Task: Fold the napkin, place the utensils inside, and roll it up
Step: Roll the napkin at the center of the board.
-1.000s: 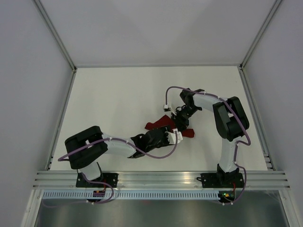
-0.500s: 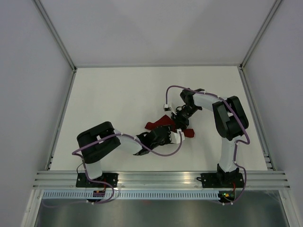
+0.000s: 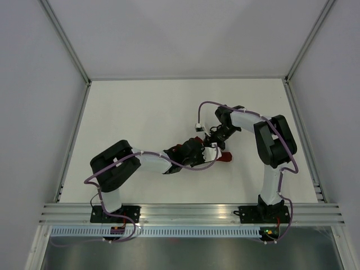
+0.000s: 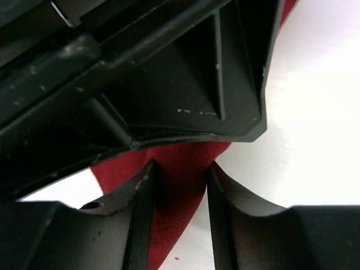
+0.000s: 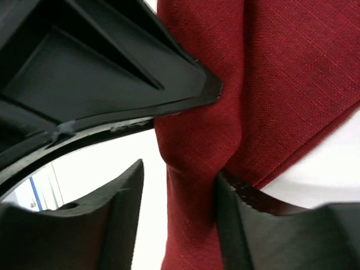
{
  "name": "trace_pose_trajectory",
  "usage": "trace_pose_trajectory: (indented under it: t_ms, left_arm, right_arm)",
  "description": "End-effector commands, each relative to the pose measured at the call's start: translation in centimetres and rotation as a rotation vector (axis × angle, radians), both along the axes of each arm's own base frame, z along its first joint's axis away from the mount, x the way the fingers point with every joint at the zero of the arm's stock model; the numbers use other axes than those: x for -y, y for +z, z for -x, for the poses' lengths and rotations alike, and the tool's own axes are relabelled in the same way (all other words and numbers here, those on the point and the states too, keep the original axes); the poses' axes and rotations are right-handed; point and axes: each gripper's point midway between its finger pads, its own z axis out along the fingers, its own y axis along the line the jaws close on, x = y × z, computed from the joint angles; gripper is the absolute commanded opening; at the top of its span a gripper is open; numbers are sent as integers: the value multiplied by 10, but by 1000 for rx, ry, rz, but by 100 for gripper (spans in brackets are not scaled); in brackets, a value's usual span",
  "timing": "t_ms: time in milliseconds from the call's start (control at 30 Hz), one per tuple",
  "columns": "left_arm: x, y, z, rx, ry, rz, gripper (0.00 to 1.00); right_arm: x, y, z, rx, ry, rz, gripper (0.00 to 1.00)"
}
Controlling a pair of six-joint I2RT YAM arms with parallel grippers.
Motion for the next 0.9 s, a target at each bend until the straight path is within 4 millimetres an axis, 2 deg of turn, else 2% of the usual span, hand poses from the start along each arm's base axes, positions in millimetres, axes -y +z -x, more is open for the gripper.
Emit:
trace_pose_trajectory:
  t_ms: [0,167,267,533,567,633,667,700,733,767,800,867]
  left_arm:
    - [-8,-41,46,-321,-42,-20,2]
    - [-12,-40,50,-429,-54,12,2]
    - [-12,-39,52,-478,-61,23,2]
    - [-13,-42,53,-620,-56,47,2]
    - [-13,-45,58,-663,-71,48,2]
    - [-15,-45,55,-708,-56,49,2]
    - [-14,-47,60,-758,-74,54,2]
    - [-18,-50,63,-801,-65,41,2]
    - [-16,-46,56,-817,-62,59,2]
    - [-14,-44,59,-861,-84,73,2]
    - [-20,-51,60,-916,-63,62,2]
    - [-17,-46,58,-975,-81,90,2]
  right_arm:
    - [15,-24,-10,96,17,82,59]
    - [14,-5,-33,193,-116,41,70]
    - [20,8,-44,244,-196,23,73]
    - [26,42,-59,324,-313,-44,75]
    - [30,46,-62,338,-333,-56,75]
    - [33,58,-62,379,-358,-78,76]
    - [35,64,-66,412,-372,-94,76]
    - [38,70,-63,439,-380,-106,75]
    - [39,74,-62,460,-383,-115,76]
    - [40,78,-64,493,-385,-127,75]
    - [42,83,-57,521,-386,-139,75]
    - [42,90,-54,581,-369,-164,76]
